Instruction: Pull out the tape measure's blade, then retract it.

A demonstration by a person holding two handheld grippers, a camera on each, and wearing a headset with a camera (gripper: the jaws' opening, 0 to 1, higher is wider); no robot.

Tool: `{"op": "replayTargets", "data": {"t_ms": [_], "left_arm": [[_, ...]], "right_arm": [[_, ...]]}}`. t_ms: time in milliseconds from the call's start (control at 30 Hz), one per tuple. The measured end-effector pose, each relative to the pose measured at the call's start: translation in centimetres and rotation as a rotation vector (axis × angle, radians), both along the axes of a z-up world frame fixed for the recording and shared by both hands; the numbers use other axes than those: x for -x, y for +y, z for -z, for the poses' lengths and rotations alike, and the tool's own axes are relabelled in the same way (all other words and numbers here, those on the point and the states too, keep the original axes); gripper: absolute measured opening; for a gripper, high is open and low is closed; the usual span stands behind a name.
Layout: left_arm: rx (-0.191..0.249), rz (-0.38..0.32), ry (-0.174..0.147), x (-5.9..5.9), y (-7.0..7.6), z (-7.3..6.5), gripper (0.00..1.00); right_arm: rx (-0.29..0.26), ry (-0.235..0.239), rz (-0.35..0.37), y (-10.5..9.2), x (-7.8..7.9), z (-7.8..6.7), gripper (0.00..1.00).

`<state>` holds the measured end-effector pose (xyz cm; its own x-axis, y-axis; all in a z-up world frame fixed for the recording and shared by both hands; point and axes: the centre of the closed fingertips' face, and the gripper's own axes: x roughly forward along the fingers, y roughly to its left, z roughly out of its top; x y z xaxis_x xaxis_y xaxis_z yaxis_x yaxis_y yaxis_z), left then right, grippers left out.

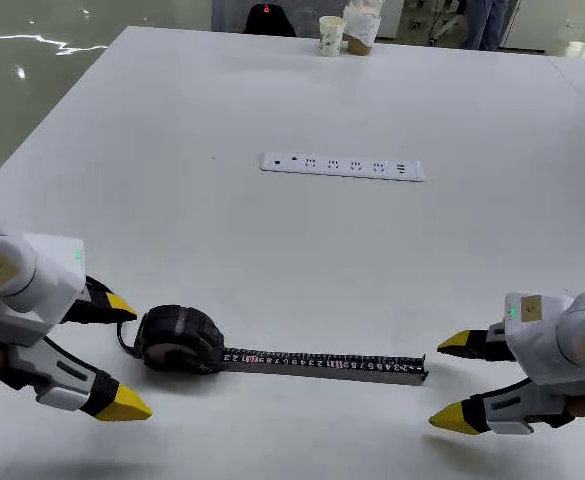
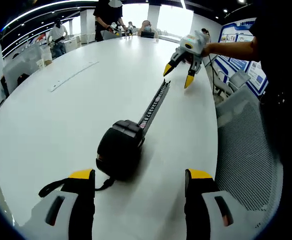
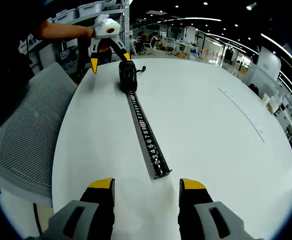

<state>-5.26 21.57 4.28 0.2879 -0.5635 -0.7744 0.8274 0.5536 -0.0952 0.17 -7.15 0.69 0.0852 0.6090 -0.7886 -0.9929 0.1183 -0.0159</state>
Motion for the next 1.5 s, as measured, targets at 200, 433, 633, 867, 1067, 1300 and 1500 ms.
{"op": "replayTargets", "data": {"t_ms": [200,433,633,867,1067,1300,1500], "left_arm": [[0.035,-0.061,-0.015,0.5,-0.3,-0.2,0.75],[0.063,-0.118,-0.05,0.8,-0.7,-0.5,0.81],[0.093,-0.187,-0.06,1.4,-0.9,-0.6,0.86],[0.13,-0.269,-0.084,2.1,-1.2,-1.1,0.89],[0.155,-0.328,-0.107,2.5,-1.6,-1.6,0.92],[0.174,-0.374,-0.132,2.8,-1.8,-2.0,0.97],[0.173,-0.384,-0.136,3.2,-2.1,-2.0,0.98]], "right_arm": [[-0.02,-0.005,0.041,0.1,0.6,-0.4,0.54],[-0.044,-0.006,0.091,-0.1,1.0,-0.8,0.59],[-0.06,-0.007,0.128,0.1,1.6,-1.2,0.63],[-0.08,-0.001,0.175,0.3,2.4,-1.5,0.67],[-0.102,0.009,0.213,0.6,3.2,-1.9,0.69],[-0.126,0.016,0.269,1.0,3.9,-2.1,0.74],[-0.157,0.006,0.311,1.4,4.3,-2.5,0.78]]}}
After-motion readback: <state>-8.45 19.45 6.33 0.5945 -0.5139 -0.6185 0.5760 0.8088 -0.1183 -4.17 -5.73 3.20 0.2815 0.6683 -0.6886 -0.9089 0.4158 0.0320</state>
